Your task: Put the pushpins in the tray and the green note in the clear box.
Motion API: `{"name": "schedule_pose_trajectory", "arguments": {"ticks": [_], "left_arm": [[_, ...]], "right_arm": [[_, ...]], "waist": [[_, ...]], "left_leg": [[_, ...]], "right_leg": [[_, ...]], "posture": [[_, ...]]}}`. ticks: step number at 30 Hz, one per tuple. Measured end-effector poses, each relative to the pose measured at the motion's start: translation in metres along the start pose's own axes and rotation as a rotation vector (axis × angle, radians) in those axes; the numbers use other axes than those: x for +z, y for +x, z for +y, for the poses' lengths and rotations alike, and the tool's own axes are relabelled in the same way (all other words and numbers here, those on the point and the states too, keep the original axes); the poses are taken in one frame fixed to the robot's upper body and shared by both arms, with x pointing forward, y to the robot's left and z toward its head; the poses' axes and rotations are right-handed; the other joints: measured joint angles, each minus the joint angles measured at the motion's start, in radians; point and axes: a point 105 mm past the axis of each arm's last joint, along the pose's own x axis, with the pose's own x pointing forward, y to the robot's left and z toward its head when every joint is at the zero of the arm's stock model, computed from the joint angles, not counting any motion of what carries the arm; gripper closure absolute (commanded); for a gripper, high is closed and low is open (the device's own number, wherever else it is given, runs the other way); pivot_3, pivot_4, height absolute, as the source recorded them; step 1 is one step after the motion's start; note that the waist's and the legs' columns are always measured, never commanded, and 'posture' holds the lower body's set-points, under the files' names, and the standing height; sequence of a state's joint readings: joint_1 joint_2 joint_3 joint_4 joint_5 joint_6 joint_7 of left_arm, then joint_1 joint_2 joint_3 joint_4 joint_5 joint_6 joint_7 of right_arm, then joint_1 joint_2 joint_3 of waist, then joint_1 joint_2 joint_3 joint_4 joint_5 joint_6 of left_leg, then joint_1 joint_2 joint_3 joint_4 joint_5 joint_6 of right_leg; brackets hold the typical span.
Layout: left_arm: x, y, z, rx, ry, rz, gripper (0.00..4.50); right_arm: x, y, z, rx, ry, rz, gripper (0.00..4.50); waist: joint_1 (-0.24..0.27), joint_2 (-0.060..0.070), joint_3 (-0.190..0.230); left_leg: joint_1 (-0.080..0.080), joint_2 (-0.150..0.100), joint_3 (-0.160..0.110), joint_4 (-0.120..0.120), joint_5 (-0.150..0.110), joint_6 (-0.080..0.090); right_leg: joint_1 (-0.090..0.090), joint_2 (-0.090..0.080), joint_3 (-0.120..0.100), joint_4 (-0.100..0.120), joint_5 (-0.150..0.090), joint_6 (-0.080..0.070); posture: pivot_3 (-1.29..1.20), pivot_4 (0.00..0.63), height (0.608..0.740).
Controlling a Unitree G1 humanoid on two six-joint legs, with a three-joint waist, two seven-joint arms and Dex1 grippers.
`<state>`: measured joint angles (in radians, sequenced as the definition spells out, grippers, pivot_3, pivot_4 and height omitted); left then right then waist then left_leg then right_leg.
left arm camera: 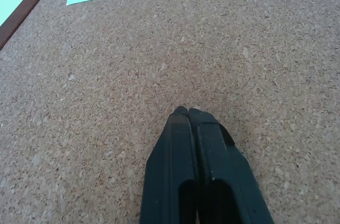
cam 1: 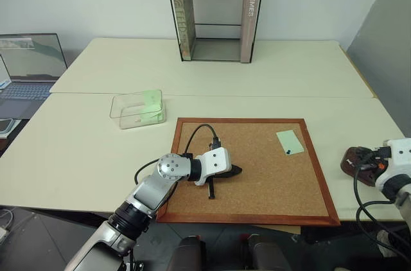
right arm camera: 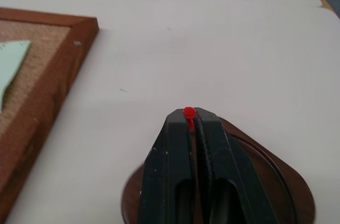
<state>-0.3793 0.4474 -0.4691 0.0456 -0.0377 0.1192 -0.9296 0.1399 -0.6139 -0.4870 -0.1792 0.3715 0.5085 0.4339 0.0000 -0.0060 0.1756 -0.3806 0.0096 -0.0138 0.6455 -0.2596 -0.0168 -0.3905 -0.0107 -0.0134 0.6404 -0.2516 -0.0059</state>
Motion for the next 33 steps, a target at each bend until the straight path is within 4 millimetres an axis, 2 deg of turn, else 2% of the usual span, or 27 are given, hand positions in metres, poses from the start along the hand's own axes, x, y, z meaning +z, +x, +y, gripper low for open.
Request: {"name": "schedule_pose_trajectory", "arguments": {"ticks": [3, 5, 6, 12, 20, 21, 28, 30, 33], "left_arm": [[0.000, 0.000, 0.000, 0.000, 0.001, 0.000, 4.50], [0.000, 0.000, 0.000, 0.000, 0.001, 0.000, 4.50], [0.000, 0.000, 0.000, -0.001, 0.003, 0.001, 4.50], [0.001, 0.001, -0.001, -0.006, 0.006, -0.001, 4.50], [0.001, 0.001, -0.001, -0.006, 0.006, -0.002, 4.50], [0.001, 0.001, -0.001, -0.006, 0.006, -0.002, 4.50], [0.001, 0.001, -0.001, -0.007, 0.007, -0.002, 4.50], [0.001, 0.002, -0.001, -0.007, 0.008, -0.002, 4.50], [0.002, 0.002, -0.001, -0.009, 0.010, -0.004, 4.50]], "right_arm": [[-0.010, -0.002, -0.004, -0.019, 0.011, 0.050, 4.49], [-0.013, -0.002, -0.006, -0.030, 0.014, 0.065, 3.99], [-0.013, -0.002, -0.007, -0.035, 0.012, 0.070, 3.90], [-0.020, -0.003, -0.010, -0.054, 0.013, 0.112, 2.68], [-0.016, -0.001, -0.009, -0.054, 0.026, 0.088, 0.91], [-0.014, -0.001, -0.009, -0.051, 0.034, 0.070, 0.81], [0.021, -0.003, -0.008, -0.004, 0.086, -0.098, 0.81], [0.029, -0.003, -0.003, 0.025, 0.100, -0.136, 0.81], [0.041, -0.004, 0.015, 0.116, 0.092, -0.185, 0.81]], "waist": [[-0.001, 0.000, 0.000], [-0.001, 0.000, 0.000], [-0.002, 0.000, 0.000], [-0.002, 0.002, -0.001], [-0.002, 0.002, -0.001], [-0.002, 0.002, -0.001], [-0.002, 0.002, -0.001], [-0.002, 0.002, -0.001], [-0.002, 0.002, -0.001]], "left_leg": [[0.000, 0.000, 0.000, 0.000, 0.000, 0.000], [-0.001, 0.000, 0.000, 0.000, 0.000, 0.000], [-0.001, 0.000, 0.000, 0.000, 0.000, 0.000], [-0.002, 0.000, 0.000, -0.001, 0.001, 0.001], [-0.002, 0.000, 0.000, -0.002, 0.000, 0.001], [-0.002, 0.000, 0.000, -0.002, 0.001, 0.001], [-0.002, 0.000, 0.000, -0.002, 0.001, 0.001], [-0.002, 0.000, 0.000, -0.002, 0.001, 0.001], [-0.002, 0.000, 0.000, -0.002, 0.001, 0.001]], "right_leg": [[0.000, 0.000, 0.000, -0.001, 0.000, 0.000], [0.000, 0.000, 0.000, -0.003, 0.000, 0.000], [0.000, 0.000, 0.000, -0.004, 0.000, 0.000], [0.001, 0.000, 0.000, -0.011, 0.000, 0.000], [0.001, 0.000, 0.000, -0.011, 0.000, 0.000], [0.001, 0.000, 0.000, -0.011, 0.000, 0.000], [0.001, 0.000, 0.000, -0.011, 0.000, 0.000], [0.001, 0.000, -0.001, -0.011, 0.000, 0.000], [0.001, 0.000, -0.001, -0.011, 0.000, 0.000]], "posture": [[0.00, 0.150, 0.740], [0.00, 0.150, 0.740], [0.00, 0.150, 0.740], [0.00, 0.150, 0.740], [0.00, 0.150, 0.740], [0.00, 0.150, 0.740], [0.00, 0.150, 0.740], [0.00, 0.150, 0.740], [0.00, 0.150, 0.740]]}}
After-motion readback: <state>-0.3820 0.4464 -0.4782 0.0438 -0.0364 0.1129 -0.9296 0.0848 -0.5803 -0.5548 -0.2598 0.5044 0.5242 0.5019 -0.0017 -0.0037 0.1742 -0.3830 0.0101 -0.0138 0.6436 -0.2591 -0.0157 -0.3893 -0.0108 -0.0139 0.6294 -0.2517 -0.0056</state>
